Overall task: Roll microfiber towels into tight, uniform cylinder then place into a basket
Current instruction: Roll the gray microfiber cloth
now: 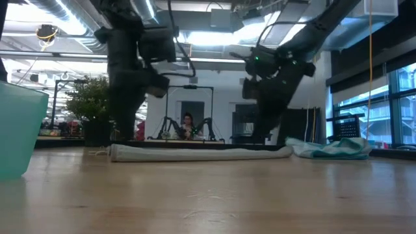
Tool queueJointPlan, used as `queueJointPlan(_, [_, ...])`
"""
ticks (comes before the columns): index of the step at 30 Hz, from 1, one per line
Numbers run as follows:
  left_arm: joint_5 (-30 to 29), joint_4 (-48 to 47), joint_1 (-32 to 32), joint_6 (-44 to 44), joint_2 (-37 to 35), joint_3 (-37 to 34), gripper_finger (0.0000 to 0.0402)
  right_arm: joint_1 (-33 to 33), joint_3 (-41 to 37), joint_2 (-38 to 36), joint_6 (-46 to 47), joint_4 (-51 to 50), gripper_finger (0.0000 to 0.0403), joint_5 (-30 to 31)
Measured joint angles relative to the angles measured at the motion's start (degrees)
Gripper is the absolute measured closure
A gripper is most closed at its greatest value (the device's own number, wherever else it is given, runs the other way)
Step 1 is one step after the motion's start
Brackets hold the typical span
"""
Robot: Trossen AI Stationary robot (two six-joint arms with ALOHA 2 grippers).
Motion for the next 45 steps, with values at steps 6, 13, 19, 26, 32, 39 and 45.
queueJointPlan(6, [-4.87,-0.38,1.63,0.76,-1.85,1.32,0.0321,0.0,3.77,-0.02,-1.73,-4.41,0.0285,-7.73])
queueJointPlan(13, [-6.04,4.24,2.04,1.89,-1.18,-2.73,0.0321,0.03,-0.64,-0.07,-2.72,-2.93,0.0285,-8.26])
queueJointPlan(19, [-5.94,9.28,2.03,1.24,-1.25,-7.54,0.0321,0.02,-4.43,0.08,-2.29,1.0,0.0285,-6.58])
queueJointPlan(26, [-4.63,11.45,1.85,0.07,-1.58,-10.12,0.0321,0.02,-7.69,0.09,-2.82,5.75,0.0285,-0.25])
queueJointPlan(32, [0.54,13.37,-0.58,-2.76,-1.47,-10.22,0.0321,0.01,-7.91,0.11,-3.09,9.58,0.0285,7.67])
queueJointPlan(39, [4.17,17.36,-3.14,-2.83,-1.24,-9.86,0.0321,0.01,-7.21,0.12,-2.7,14.31,0.0285,13.06])
queueJointPlan(45, [0.86,14.17,-1.07,-2.8,-3.78,-7.56,0.0321,0.02,-0.3,0.17,-1.08,6.32,0.0285,6.74])
